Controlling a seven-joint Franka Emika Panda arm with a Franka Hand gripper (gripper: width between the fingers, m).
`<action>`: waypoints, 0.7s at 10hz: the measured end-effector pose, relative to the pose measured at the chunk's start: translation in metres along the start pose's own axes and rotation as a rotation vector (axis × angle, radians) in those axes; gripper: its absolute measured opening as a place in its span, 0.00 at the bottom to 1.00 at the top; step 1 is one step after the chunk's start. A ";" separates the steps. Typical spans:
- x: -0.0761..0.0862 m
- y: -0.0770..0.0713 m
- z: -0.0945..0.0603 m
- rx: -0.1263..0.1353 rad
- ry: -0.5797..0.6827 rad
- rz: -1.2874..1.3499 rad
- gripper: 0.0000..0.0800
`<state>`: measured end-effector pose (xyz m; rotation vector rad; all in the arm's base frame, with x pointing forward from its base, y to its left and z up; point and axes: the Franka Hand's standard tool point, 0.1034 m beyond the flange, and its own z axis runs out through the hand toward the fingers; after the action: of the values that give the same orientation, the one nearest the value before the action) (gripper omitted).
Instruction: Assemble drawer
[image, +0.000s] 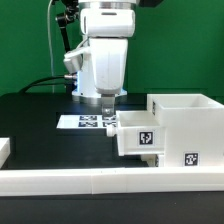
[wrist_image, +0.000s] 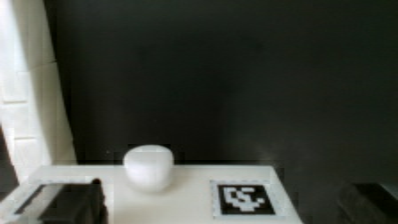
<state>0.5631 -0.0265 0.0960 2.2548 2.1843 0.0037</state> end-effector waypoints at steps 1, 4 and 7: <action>-0.004 0.000 0.001 0.001 0.003 0.000 0.81; -0.017 0.003 0.005 0.007 0.067 -0.038 0.81; -0.028 0.022 0.018 0.018 0.164 -0.032 0.81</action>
Offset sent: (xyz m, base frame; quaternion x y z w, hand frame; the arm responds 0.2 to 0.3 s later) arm 0.0213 -0.0006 -0.0035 0.0076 0.2011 -0.0351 0.9789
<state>0.5844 -0.0552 0.0785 2.3058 2.3072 0.1754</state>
